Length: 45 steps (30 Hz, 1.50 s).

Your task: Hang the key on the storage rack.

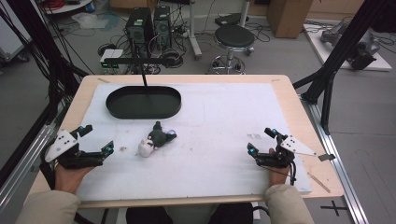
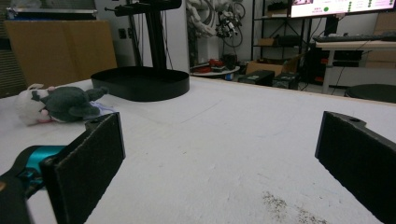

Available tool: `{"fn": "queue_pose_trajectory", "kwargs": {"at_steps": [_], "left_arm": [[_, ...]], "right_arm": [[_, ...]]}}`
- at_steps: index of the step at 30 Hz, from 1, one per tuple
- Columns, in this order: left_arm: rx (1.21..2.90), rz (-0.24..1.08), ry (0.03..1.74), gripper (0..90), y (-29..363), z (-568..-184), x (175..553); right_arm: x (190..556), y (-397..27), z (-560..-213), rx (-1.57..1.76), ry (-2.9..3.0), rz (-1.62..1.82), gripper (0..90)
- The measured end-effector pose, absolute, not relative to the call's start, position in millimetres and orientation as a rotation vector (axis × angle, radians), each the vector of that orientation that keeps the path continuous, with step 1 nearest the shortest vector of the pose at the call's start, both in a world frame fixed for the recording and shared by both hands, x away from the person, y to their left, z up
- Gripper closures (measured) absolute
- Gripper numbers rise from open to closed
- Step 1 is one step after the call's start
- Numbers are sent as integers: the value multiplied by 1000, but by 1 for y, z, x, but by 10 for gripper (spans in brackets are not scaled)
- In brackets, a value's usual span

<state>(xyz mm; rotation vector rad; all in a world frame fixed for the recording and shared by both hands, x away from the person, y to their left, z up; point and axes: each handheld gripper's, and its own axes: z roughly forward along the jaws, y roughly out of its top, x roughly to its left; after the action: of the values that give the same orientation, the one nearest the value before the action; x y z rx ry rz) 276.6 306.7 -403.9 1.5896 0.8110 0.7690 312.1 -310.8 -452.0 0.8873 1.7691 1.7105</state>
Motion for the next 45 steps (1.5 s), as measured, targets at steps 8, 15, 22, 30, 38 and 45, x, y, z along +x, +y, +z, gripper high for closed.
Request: {"fn": "queue_pose_trajectory", "kwargs": {"at_steps": [8, 15, 22, 30, 38, 45], "left_arm": [[1688, 720, 760, 17, 286, -363, 291], [1876, 591, 712, 17, 260, -334, 308], [2083, 481, 707, 17, 232, -320, 324], [2204, 430, 747, 17, 207, -321, 340], [2324, 357, 787, 17, 188, -335, 352], [2409, 298, 822, 17, 178, -356, 363]], "right_arm": [[312, -311, -452, 885, 1770, 1709, 6], [312, -311, -452, 886, 1769, 1711, 6], [312, -311, -452, 880, 1769, 1708, 6], [312, -311, -452, 884, 1770, 1712, 6], [313, -311, -452, 882, 1768, 1714, 6], [313, -311, -452, 884, 1768, 1716, 6]]}}
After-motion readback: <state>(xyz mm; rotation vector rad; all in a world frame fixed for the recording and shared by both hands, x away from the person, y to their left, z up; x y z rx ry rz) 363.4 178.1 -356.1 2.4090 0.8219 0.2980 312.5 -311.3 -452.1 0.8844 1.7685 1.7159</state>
